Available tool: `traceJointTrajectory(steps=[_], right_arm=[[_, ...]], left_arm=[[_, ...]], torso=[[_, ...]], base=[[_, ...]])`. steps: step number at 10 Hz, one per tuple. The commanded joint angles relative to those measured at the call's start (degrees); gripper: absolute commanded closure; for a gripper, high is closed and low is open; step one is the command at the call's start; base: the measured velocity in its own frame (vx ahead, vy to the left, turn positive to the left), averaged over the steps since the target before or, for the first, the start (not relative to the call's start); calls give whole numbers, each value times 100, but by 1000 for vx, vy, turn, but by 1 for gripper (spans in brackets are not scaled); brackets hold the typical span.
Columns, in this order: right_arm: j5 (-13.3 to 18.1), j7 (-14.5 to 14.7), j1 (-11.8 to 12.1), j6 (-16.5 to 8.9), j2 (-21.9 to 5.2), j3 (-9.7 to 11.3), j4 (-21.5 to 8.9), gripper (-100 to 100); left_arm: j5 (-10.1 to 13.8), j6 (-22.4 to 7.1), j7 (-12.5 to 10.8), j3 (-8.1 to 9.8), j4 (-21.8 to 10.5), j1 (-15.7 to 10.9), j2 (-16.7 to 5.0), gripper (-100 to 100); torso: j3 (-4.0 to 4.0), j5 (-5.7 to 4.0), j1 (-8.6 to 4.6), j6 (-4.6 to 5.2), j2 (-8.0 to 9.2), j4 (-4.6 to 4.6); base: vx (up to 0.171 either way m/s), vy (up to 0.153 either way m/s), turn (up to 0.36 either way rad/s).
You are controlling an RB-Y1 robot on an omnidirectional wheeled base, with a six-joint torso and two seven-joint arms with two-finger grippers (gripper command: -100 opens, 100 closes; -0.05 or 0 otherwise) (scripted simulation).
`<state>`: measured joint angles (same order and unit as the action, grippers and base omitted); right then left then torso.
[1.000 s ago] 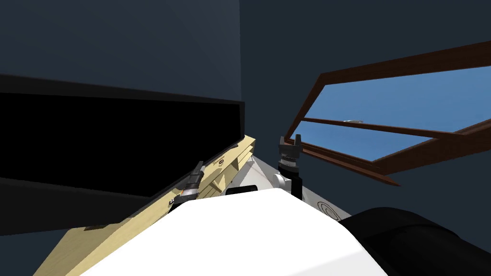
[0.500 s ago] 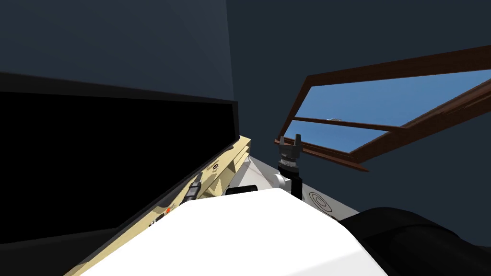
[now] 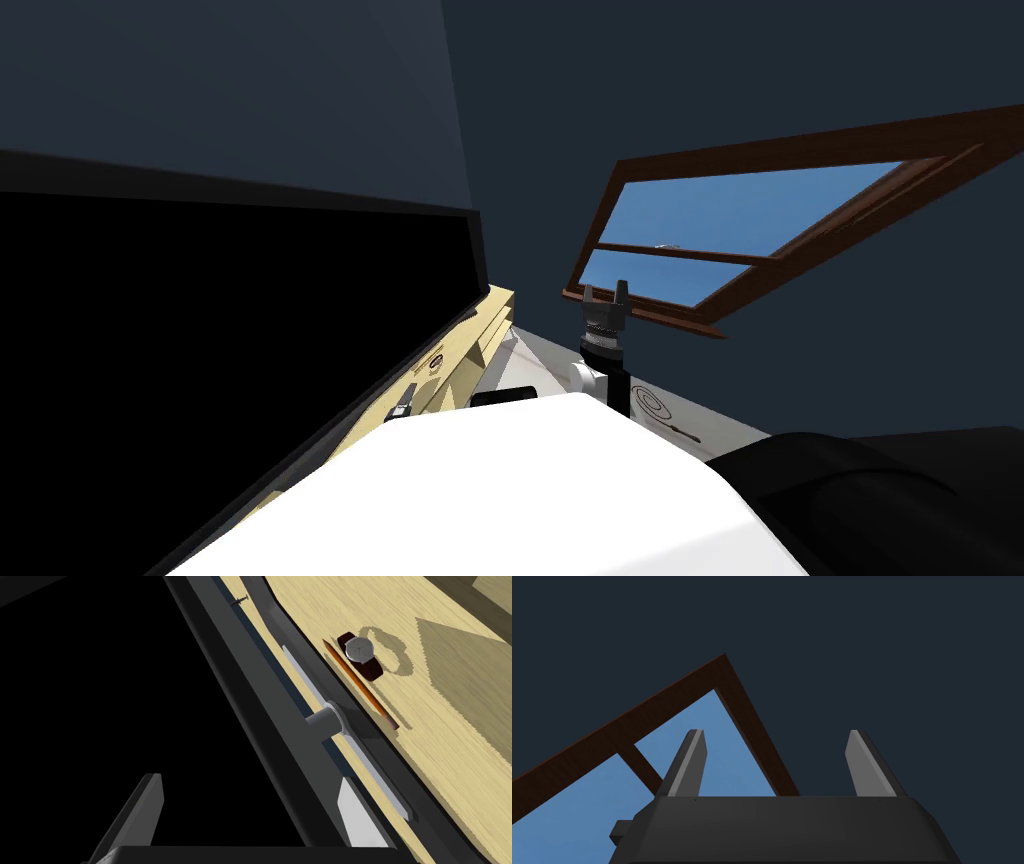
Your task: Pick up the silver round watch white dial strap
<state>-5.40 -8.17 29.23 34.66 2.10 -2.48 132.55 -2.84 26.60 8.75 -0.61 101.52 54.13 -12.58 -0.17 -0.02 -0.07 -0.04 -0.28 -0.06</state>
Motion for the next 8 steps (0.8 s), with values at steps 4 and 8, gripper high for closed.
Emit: traceJointTrajectory(steps=[4,8], right_arm=[[0,0,0,0,0,1,0,0],[0,0,1,0,0,-1,0,0]], left_arm=[[76,115,349,64,-909,388,-86,-100],[164,134,694,124,-1769,701,-183,-100]], torso=[[-6,-2,-7,2,-11,-2],[-15,-1,-3,-3,-24,-6]], base=[[98,-23,-239],[149,-8,-230]])
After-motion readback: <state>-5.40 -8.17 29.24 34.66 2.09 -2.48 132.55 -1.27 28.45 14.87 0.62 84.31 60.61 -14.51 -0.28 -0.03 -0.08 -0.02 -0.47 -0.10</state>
